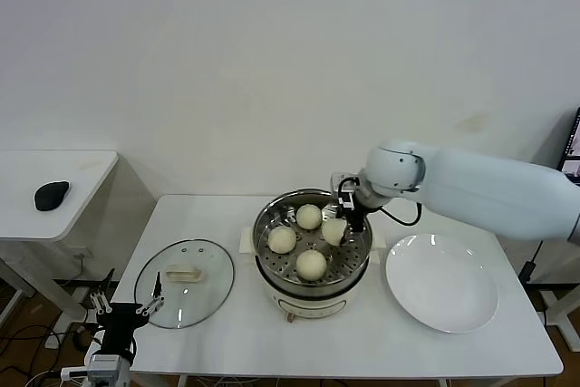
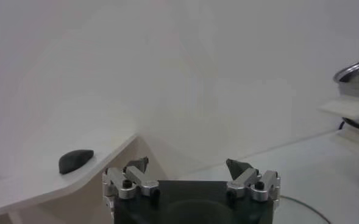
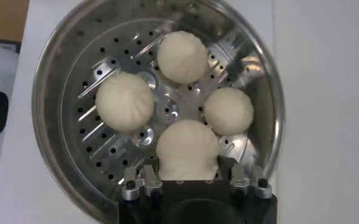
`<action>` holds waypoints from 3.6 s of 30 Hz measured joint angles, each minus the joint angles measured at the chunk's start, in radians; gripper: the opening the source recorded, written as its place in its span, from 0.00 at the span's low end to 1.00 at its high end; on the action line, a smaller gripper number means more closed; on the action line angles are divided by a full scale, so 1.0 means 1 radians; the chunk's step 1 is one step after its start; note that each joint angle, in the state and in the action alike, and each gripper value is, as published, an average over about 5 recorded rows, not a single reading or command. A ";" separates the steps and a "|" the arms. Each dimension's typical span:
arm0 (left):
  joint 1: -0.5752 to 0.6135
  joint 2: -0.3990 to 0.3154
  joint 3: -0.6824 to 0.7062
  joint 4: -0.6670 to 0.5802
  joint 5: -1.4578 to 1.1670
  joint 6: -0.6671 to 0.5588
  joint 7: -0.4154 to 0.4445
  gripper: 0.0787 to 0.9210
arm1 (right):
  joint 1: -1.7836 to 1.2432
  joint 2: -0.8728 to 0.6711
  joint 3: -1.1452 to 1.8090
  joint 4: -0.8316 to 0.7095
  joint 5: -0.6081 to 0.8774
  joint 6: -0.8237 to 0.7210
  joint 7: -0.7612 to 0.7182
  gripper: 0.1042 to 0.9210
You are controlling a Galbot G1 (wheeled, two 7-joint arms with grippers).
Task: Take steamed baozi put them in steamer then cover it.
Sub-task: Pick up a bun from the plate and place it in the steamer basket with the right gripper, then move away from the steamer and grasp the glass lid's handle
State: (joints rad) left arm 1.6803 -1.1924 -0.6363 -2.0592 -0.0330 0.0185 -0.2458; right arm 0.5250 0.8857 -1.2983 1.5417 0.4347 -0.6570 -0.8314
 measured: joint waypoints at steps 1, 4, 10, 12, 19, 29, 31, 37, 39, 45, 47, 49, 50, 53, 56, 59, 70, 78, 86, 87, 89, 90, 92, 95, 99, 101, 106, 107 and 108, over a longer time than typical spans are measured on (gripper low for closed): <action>-0.001 0.000 0.000 0.000 0.000 0.000 0.000 0.88 | -0.004 0.004 0.000 -0.005 -0.005 0.000 0.002 0.61; -0.002 0.000 -0.001 0.001 -0.001 0.000 0.000 0.88 | -0.017 0.015 0.000 -0.018 -0.015 0.000 0.009 0.61; -0.002 0.001 -0.002 0.001 -0.001 0.000 -0.001 0.88 | -0.047 0.028 0.011 -0.039 -0.029 -0.001 0.022 0.62; -0.002 0.000 -0.002 0.001 -0.001 0.000 -0.001 0.88 | -0.055 0.029 0.015 -0.041 -0.033 -0.002 0.024 0.66; -0.002 -0.001 -0.002 0.003 -0.001 0.000 -0.002 0.88 | -0.065 0.017 0.041 -0.034 -0.038 0.001 0.022 0.86; -0.013 0.003 0.007 0.010 -0.004 -0.002 -0.002 0.88 | -0.099 -0.100 0.162 0.069 -0.032 0.034 0.032 0.88; -0.016 0.003 0.011 0.013 -0.004 -0.004 -0.002 0.88 | -0.126 -0.147 0.205 0.102 -0.018 0.044 0.055 0.88; -0.022 0.003 0.019 0.021 -0.008 -0.014 -0.008 0.88 | -0.325 -0.289 0.441 0.210 0.047 0.115 0.193 0.88; -0.024 0.003 0.020 0.025 -0.009 -0.018 -0.010 0.88 | -0.435 -0.319 0.561 0.245 0.059 0.152 0.250 0.88; -0.029 -0.004 0.028 0.035 -0.007 -0.034 -0.011 0.88 | -0.828 -0.317 0.960 0.322 0.035 0.288 0.401 0.88; -0.031 -0.008 0.032 0.037 -0.004 -0.042 -0.011 0.88 | -0.961 -0.280 1.093 0.334 0.008 0.343 0.435 0.88; -0.032 -0.013 0.035 0.040 0.001 -0.052 -0.010 0.88 | -1.096 -0.227 1.227 0.343 -0.025 0.403 0.461 0.88; -0.034 -0.015 0.036 0.042 0.005 -0.058 -0.009 0.88 | -1.161 -0.197 1.293 0.346 -0.042 0.433 0.470 0.88; -0.040 -0.023 0.042 0.050 0.020 -0.079 -0.008 0.88 | -1.351 -0.094 1.483 0.358 -0.094 0.521 0.489 0.88; -0.049 -0.031 0.047 0.064 0.049 -0.103 -0.013 0.88 | -1.519 0.014 1.652 0.372 -0.143 0.594 0.500 0.88; -0.056 -0.033 0.046 0.083 0.100 -0.129 -0.022 0.88 | -1.669 0.122 1.794 0.387 -0.186 0.654 0.511 0.88; -0.020 0.000 -0.020 0.174 0.563 -0.213 -0.003 0.88 | -2.004 0.410 2.125 0.419 -0.285 0.756 0.596 0.88; -0.019 0.047 -0.061 0.254 0.930 -0.267 -0.001 0.88 | -2.066 0.509 2.230 0.400 -0.322 0.782 0.698 0.88; -0.103 0.077 -0.034 0.354 1.158 -0.292 0.019 0.88 | -2.107 0.567 2.300 0.391 -0.330 0.792 0.772 0.88; -0.116 0.078 -0.029 0.367 1.174 -0.294 0.021 0.88 | -2.112 0.572 2.308 0.391 -0.331 0.793 0.779 0.88; -0.145 0.078 -0.017 0.393 1.205 -0.299 0.023 0.88 | -2.121 0.583 2.322 0.392 -0.332 0.796 0.788 0.88; -0.161 0.078 -0.012 0.406 1.218 -0.301 0.024 0.88 | -2.125 0.587 2.329 0.393 -0.333 0.797 0.792 0.88; -0.193 0.079 -0.001 0.434 1.241 -0.305 0.026 0.88 | -2.132 0.596 2.340 0.395 -0.335 0.799 0.799 0.88; -0.239 0.082 0.014 0.472 1.266 -0.307 0.029 0.88 | -2.141 0.608 2.353 0.397 -0.337 0.802 0.808 0.88; -0.295 0.083 0.033 0.518 1.293 -0.311 0.033 0.88 | -2.150 0.623 2.360 0.398 -0.341 0.806 0.816 0.88; -0.320 0.080 0.042 0.539 1.305 -0.312 0.034 0.88 | -2.154 0.630 2.361 0.398 -0.345 0.807 0.818 0.88; -0.380 0.073 0.060 0.591 1.330 -0.315 0.035 0.88 | -2.161 0.636 2.369 0.400 -0.350 0.810 0.821 0.88; -0.391 0.072 0.063 0.600 1.333 -0.315 0.036 0.88 | -2.163 0.636 2.370 0.400 -0.350 0.810 0.822 0.88; -0.402 0.071 0.066 0.607 1.335 -0.315 0.038 0.88 | -2.164 0.636 2.371 0.400 -0.351 0.811 0.822 0.88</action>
State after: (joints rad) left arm 1.2780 -1.1211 -0.5705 -1.4519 1.3022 -0.2963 -0.2081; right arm -1.6391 1.5221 1.0724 1.9415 0.0838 0.1543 -0.0095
